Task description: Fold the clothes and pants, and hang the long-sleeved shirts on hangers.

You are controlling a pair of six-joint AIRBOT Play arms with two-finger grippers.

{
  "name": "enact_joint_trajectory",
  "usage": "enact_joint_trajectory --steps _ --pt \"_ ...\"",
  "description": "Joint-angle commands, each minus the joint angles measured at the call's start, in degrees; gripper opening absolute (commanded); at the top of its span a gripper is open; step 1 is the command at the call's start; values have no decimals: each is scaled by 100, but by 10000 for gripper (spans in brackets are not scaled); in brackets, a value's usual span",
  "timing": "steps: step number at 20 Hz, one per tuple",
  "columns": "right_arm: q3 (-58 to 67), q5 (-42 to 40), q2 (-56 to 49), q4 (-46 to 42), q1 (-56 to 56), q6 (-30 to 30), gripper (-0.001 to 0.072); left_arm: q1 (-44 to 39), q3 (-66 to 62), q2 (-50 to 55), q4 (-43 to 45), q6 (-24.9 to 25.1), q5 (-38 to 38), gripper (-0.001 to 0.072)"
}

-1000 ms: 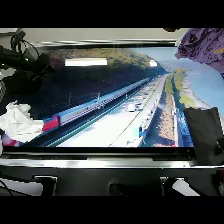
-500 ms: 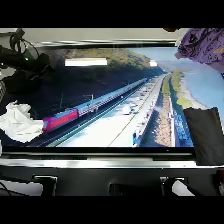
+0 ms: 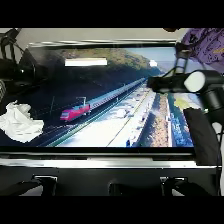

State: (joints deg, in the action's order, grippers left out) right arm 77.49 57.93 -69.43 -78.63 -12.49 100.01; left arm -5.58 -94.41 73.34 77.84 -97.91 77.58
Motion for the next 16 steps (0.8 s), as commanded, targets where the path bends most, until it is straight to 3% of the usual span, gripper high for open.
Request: enact_joint_trajectory --steps 1,16 --pt "11 31 -4 -66 -507 -42 34 -57 511 -428 195 46 -343 19" --pt "11 46 -4 -111 -496 -39 34 -57 511 -387 216 42 -264 20"
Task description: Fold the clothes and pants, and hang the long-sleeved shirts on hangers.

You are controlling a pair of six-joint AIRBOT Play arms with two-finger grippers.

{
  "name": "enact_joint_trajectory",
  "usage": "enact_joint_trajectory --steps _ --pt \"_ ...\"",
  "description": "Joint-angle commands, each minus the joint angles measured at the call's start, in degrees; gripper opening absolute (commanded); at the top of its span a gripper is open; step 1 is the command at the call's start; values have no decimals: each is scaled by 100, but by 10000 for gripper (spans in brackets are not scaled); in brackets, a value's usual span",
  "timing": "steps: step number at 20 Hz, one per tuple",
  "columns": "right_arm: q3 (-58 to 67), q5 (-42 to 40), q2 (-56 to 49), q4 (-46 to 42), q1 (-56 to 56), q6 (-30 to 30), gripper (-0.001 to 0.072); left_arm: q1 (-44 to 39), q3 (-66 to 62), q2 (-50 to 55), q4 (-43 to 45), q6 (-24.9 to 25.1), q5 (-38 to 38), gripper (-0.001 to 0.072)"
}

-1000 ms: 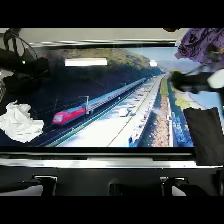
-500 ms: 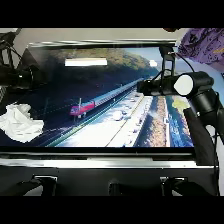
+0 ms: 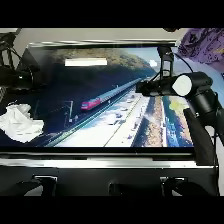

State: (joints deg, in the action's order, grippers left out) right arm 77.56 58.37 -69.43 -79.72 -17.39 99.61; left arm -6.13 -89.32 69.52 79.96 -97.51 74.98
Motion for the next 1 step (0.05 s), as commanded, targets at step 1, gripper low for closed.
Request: enact_joint_trajectory --steps 1 --pt "4 2 -4 0 -7 0 34 -2 2 -4 4 2 -4 19"
